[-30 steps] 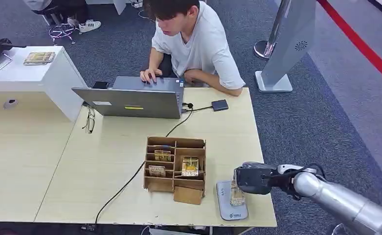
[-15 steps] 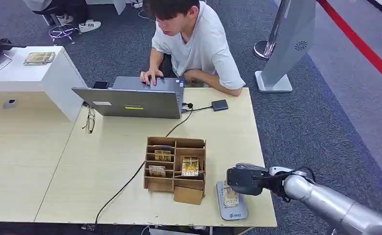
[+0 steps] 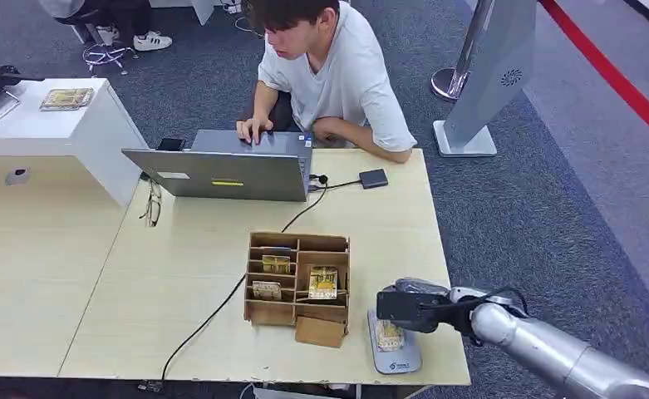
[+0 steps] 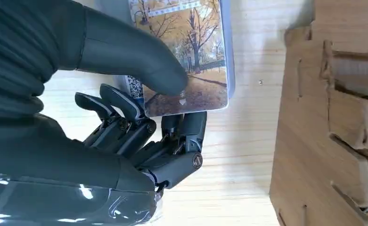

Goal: Pass the card to the sensor for recognition and then transmit it.

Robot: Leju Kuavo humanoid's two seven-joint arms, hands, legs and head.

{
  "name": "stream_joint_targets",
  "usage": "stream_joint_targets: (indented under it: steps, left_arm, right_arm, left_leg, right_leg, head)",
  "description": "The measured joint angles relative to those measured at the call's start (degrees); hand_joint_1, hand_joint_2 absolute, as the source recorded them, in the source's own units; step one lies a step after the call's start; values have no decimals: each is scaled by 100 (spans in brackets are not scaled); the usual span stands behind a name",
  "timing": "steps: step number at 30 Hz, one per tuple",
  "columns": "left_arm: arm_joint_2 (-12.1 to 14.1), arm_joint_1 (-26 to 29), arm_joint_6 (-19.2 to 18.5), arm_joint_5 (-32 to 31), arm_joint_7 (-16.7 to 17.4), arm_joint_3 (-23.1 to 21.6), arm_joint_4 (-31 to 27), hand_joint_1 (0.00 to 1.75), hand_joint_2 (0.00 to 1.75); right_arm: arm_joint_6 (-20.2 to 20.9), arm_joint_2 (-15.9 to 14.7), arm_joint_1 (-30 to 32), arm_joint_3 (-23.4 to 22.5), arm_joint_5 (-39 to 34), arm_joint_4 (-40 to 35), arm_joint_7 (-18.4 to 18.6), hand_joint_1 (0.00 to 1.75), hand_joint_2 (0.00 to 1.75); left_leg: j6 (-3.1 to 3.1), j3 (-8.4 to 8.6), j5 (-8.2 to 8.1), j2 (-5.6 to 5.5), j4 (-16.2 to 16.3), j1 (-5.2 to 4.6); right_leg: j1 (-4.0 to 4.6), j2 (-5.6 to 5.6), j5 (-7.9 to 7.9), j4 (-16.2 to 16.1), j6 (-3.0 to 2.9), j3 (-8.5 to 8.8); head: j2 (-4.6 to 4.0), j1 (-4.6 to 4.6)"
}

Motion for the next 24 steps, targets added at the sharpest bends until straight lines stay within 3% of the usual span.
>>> stream_joint_targets:
  steps: [4, 10, 24]
  left_arm:
    - [17, -12, 92, 52, 81, -48, -35, 0, 0]
    - [-20, -80, -131, 144, -13, -103, 65, 0, 0]
    - [9, -89, 41, 192, 39, -192, 57, 0, 0]
  right_arm:
    - [-53, 53, 1, 0, 37, 39, 44, 175, 175]
    - [-98, 148, 5, -9, 138, 146, -11, 175, 175]
    - [-122, 238, 23, -55, 232, 247, -46, 175, 175]
  left_leg:
    - [0, 2, 0, 0, 0, 0]
    - [0, 5, 0, 2, 0, 0]
    - [0, 13, 0, 3, 0, 0]
  right_leg:
    - [0, 0, 0, 0, 0, 0]
    - [0, 1, 1, 0, 0, 4]
    - [0, 2, 1, -1, 0, 11]
  head:
    - [0, 0]
    - [0, 0]
    - [0, 2]
